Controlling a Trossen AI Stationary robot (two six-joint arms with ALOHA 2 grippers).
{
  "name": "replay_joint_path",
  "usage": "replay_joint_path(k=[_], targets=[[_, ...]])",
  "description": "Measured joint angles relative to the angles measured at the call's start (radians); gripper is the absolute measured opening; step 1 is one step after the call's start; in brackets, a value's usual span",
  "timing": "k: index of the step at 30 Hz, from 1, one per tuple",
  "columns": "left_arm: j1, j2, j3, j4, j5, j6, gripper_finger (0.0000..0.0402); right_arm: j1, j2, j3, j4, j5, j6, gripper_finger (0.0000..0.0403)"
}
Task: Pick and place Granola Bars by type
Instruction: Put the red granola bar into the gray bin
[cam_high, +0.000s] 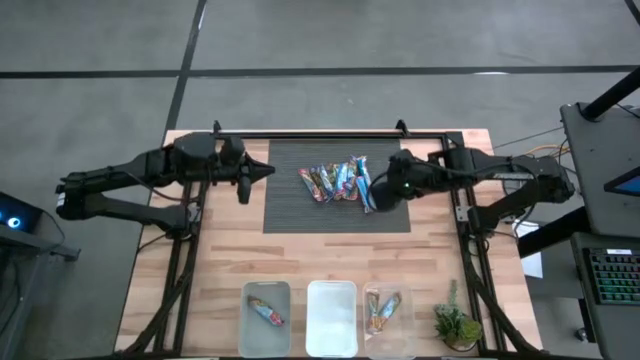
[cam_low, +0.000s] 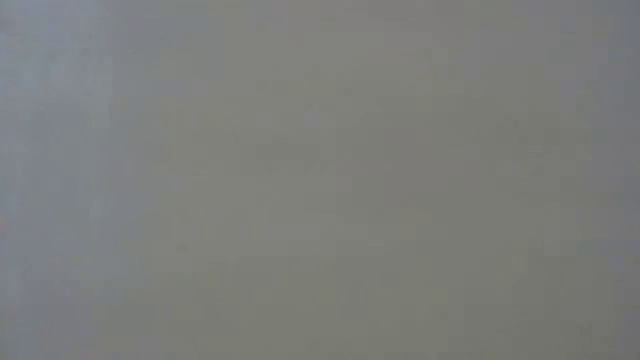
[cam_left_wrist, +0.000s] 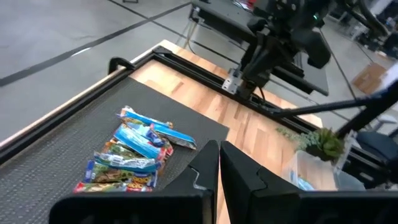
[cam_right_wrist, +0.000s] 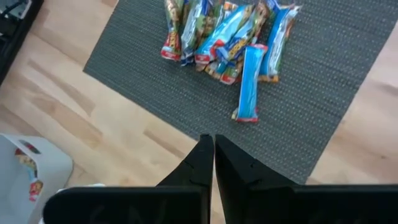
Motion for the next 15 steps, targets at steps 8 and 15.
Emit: replay_joint_path(k=[8, 15], targets=[[0.076, 0.038, 0.079, -0.01, 0.04, -0.018, 0.0056, -0.023, 0.006, 0.0, 0.017, -0.002, -0.056, 0.0009], [0.132, 0.136, 0.115, -0.06, 0.048, -0.11, 0.0143, -0.023, 0.007, 0.0, 0.017, -0.002, -0.065, 0.0009]])
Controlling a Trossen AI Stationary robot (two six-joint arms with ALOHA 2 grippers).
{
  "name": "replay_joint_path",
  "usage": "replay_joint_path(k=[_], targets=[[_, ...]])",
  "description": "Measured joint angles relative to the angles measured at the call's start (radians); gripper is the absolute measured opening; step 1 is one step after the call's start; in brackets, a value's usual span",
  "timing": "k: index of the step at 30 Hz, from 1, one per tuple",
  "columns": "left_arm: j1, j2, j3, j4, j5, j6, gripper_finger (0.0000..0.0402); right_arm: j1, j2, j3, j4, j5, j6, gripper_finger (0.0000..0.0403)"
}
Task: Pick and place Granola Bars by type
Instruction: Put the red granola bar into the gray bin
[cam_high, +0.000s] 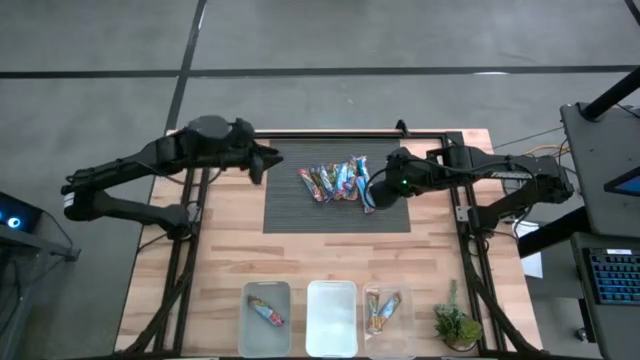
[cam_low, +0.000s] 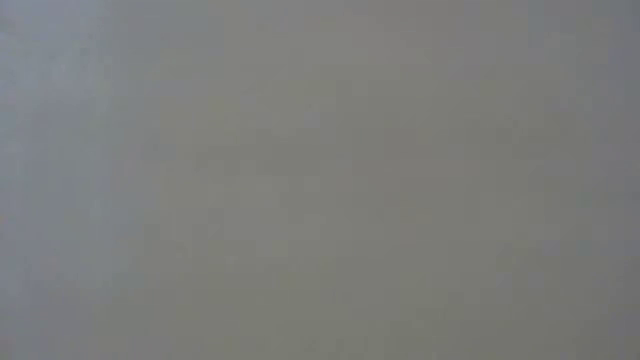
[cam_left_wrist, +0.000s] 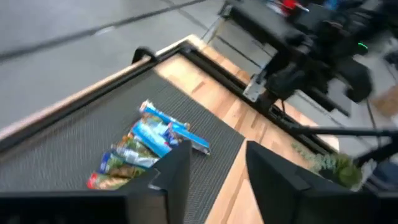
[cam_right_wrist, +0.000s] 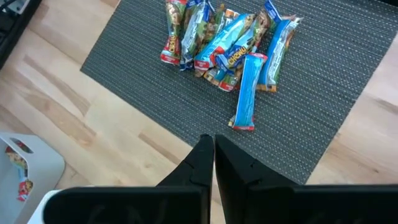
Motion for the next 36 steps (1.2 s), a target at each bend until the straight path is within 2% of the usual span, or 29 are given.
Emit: replay_joint_path(k=[4, 6, 14, 23, 36], targets=[[0.018, 0.077, 0.033, 0.003, 0.0, -0.199, 0.017, 0.0, 0.0, 0.0, 0.0, 0.0, -0.004, 0.0009], [0.02, 0.111, 0.057, 0.005, 0.012, -0.243, 0.0176, 0.0, 0.0, 0.0, 0.0, 0.0, -0.005, 0.0009], [0.02, 0.214, 0.155, -0.005, 0.012, -0.291, 0.0178, 0.0, 0.0, 0.0, 0.0, 0.002, -0.031, 0.0009], [0.058, 0.343, 0.214, -0.22, -0.023, -0.438, 0.0177, 0.0, 0.0, 0.0, 0.0, 0.016, -0.056, 0.0009], [0.064, 0.496, 0.212, -0.18, 0.008, -0.458, 0.0176, -0.001, 0.0, 0.0, 0.0, 0.029, -0.071, 0.0009]])
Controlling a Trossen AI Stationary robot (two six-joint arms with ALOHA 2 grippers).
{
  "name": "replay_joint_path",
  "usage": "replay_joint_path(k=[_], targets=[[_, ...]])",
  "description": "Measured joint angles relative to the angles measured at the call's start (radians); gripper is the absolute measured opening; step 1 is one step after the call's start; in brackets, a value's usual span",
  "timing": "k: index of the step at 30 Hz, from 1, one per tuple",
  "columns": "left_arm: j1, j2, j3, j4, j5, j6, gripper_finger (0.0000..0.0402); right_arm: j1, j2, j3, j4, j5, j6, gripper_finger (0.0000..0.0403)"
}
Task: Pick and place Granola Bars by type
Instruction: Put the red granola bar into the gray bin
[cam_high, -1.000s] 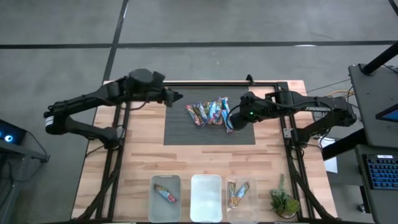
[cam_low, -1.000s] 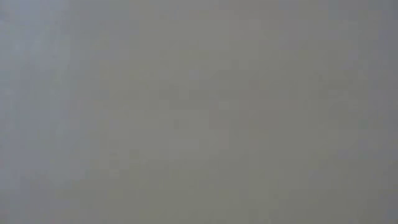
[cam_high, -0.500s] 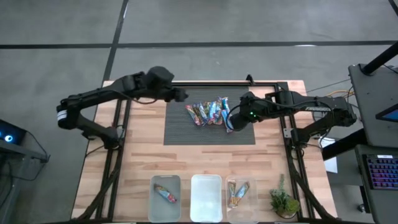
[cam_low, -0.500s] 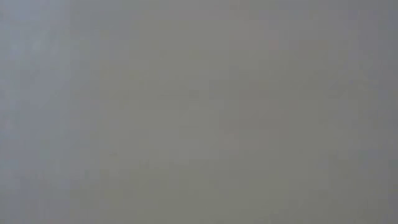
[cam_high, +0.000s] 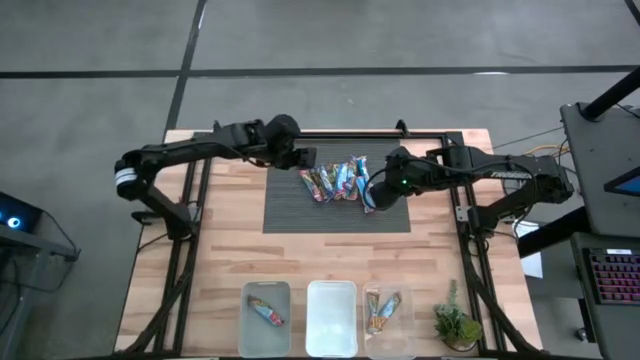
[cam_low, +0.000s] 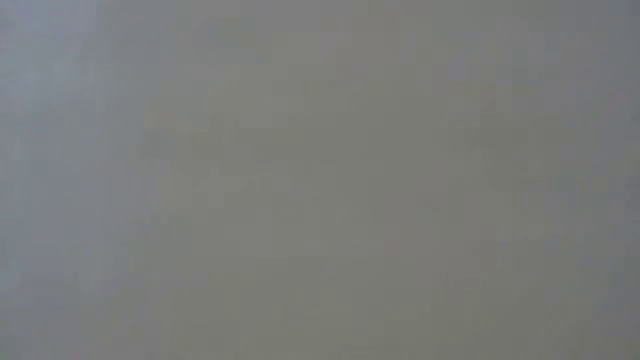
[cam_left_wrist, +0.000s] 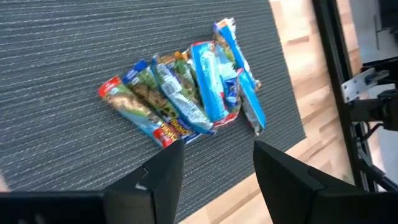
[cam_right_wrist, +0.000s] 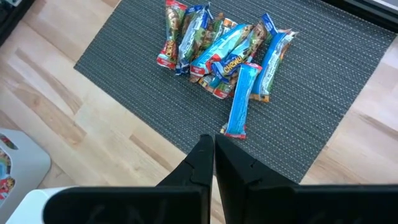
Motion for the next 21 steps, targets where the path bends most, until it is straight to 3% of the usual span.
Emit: replay_joint_path(k=[10, 21], targets=[[0.007, 0.069, -0.001, 0.051, 0.001, -0.186, 0.0176, 0.0, 0.0, 0.0, 0.002, 0.0, -0.008, 0.0009], [0.021, 0.129, -0.003, 0.073, -0.013, -0.229, 0.0176, 0.0, 0.0, 0.0, 0.005, 0.026, -0.021, 0.0009]])
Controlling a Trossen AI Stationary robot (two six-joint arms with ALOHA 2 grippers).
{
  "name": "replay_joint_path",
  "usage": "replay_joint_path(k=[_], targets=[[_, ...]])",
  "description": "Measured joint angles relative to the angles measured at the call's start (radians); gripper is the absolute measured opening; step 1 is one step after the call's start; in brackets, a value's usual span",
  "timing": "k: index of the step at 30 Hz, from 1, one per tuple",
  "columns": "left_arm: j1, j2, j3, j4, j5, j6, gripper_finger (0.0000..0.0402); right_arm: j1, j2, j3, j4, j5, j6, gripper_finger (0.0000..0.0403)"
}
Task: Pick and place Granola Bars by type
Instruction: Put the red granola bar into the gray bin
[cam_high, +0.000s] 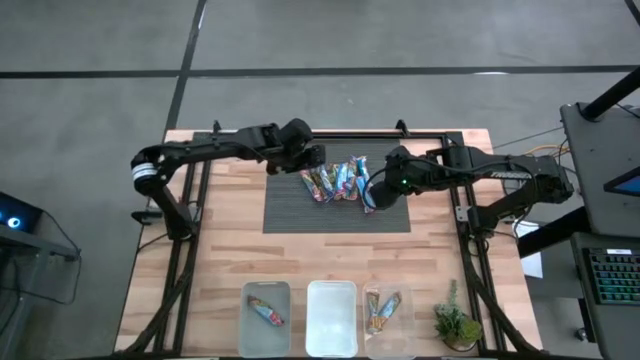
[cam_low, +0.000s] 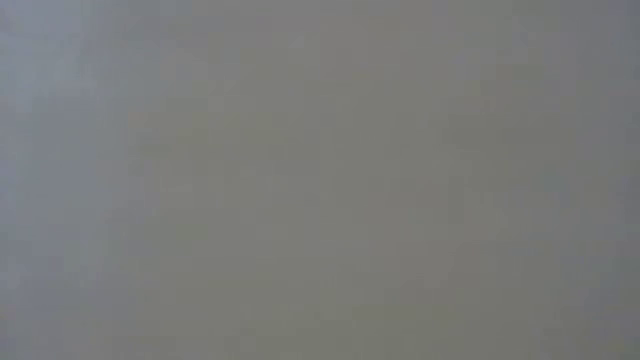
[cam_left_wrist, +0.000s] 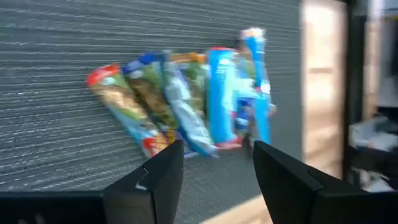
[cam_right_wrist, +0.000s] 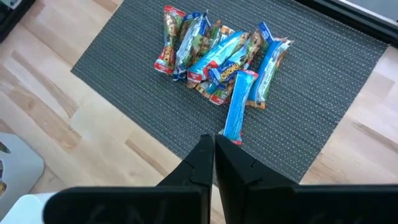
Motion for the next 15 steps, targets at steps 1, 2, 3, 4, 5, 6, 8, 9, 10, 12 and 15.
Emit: replay_joint_path(k=[1, 2, 3, 4, 5, 6, 8, 9, 10, 12, 15], targets=[[0.002, 0.01, 0.0, -0.006, -0.004, -0.003, 0.0176, 0.0, 0.0, 0.0, 0.0, 0.0, -0.002, 0.0009], [0.003, 0.02, 0.0, 0.0, -0.012, -0.009, 0.0176, 0.0, 0.0, 0.0, 0.0, 0.0, -0.005, 0.0009], [0.004, 0.027, 0.0, 0.002, -0.02, -0.013, 0.0176, 0.0, 0.0, 0.0, 0.0, 0.0, -0.005, 0.0009], [0.006, 0.035, 0.0, -0.006, -0.021, -0.016, 0.0176, 0.0, 0.0, 0.0, 0.0, 0.0, -0.005, 0.0009], [0.006, 0.046, 0.0, -0.008, -0.021, -0.02, 0.0176, 0.0, 0.0, 0.0, 0.0, 0.0, -0.005, 0.0009], [0.006, 0.058, 0.0, -0.004, -0.021, -0.032, 0.0176, 0.0, 0.0, 0.0, 0.0, 0.0, -0.005, 0.0009], [0.007, 0.077, 0.0, -0.009, -0.021, -0.053, 0.0176, 0.0, 0.0, 0.0, 0.0, 0.0, -0.008, 0.0009], [0.007, 0.084, 0.0, -0.009, -0.021, -0.055, 0.0176, 0.0, 0.0, 0.0, 0.0, 0.0, -0.008, 0.0009], [0.007, 0.09, 0.0, -0.007, -0.021, -0.058, 0.0176, 0.0, 0.0, 0.0, 0.0, 0.0, -0.007, 0.0009], [0.007, 0.098, 0.0, -0.013, -0.021, -0.059, 0.0176, 0.0, 0.0, 0.0, 0.0, 0.0, -0.007, 0.0009], [0.007, 0.113, 0.0, -0.039, -0.027, -0.059, 0.0176, 0.0, 0.0, 0.0, 0.0, 0.0, -0.006, 0.0009]])
